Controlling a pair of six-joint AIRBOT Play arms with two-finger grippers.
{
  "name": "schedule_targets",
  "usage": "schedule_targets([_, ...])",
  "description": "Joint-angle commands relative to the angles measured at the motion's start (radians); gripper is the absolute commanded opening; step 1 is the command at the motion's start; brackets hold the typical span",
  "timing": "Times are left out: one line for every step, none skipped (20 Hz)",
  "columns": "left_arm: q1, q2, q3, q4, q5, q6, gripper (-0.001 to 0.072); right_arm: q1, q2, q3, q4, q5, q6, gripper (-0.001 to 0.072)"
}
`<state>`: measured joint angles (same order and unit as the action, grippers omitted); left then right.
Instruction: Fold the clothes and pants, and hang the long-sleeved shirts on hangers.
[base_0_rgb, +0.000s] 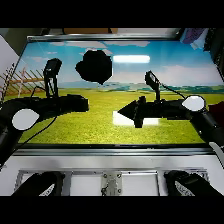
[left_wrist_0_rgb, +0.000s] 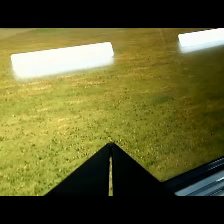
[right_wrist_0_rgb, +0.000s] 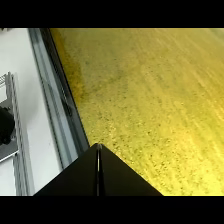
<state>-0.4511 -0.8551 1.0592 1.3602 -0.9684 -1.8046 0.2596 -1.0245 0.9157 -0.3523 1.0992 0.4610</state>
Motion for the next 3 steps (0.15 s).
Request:
schedule_targets([0.000, 0.028, -0.004, 0.000, 0.003, 0.001, 0.0019, 0.001, 0.000, 0.000, 0.001, 0.000, -0.001, 0.0023])
schedule_targets([0.000, 0.034, -0.004, 0.000, 0.004, 0.001, 0.0019, 0.001, 0.000, 0.000, 0.001, 0.000, -0.001, 0.0023])
schedule_targets([0.000, 0.039, -0.004, 0.000, 0.003, 0.001, 0.0019, 0.001, 0.000, 0.000, 0.001, 0.000, -0.001, 0.0023])
